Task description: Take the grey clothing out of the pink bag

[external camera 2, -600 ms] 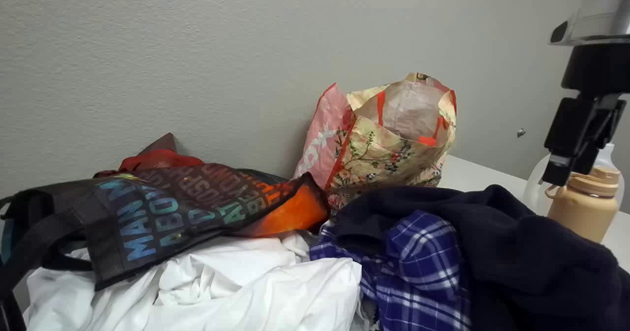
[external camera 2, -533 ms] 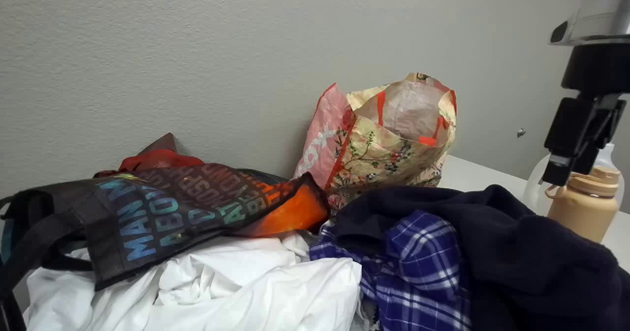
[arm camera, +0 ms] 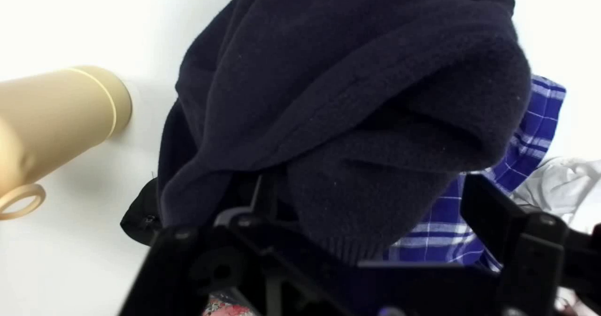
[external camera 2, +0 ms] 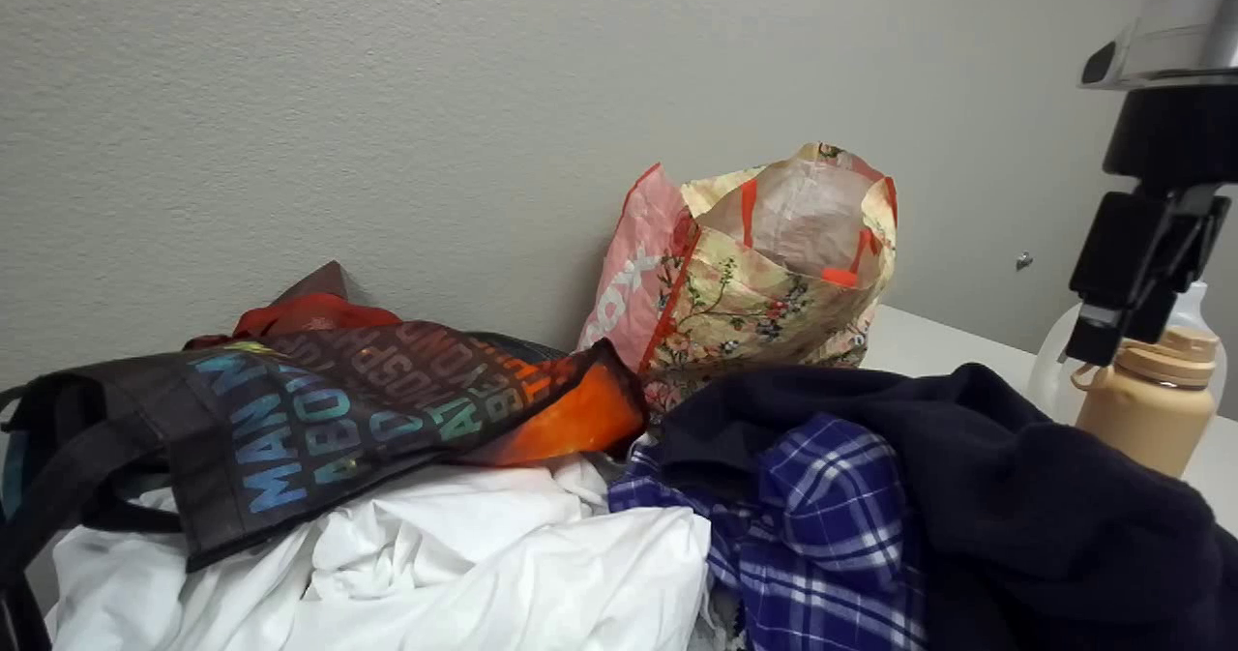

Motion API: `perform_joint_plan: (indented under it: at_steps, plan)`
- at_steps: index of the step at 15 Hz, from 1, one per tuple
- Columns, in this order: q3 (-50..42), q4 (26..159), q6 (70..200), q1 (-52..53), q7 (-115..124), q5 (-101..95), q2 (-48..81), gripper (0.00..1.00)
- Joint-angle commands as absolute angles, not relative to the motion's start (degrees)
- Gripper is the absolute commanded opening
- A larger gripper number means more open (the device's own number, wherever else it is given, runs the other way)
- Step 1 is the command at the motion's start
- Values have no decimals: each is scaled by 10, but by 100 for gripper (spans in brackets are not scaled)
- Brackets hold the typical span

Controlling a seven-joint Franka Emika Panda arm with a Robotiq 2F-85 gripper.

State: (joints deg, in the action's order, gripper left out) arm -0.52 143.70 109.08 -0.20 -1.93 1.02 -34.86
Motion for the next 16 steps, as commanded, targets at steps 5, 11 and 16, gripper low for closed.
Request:
perform_joint_plan:
  at_steps: [5,11,16]
  plan:
    - [-7,1406,1109,-3,-37,-11,-319,100]
    - [-21,1263,1198,-1,-121,-80,-191,100]
    - [-26,1132,1310,-4,-159,-97,-61,100]
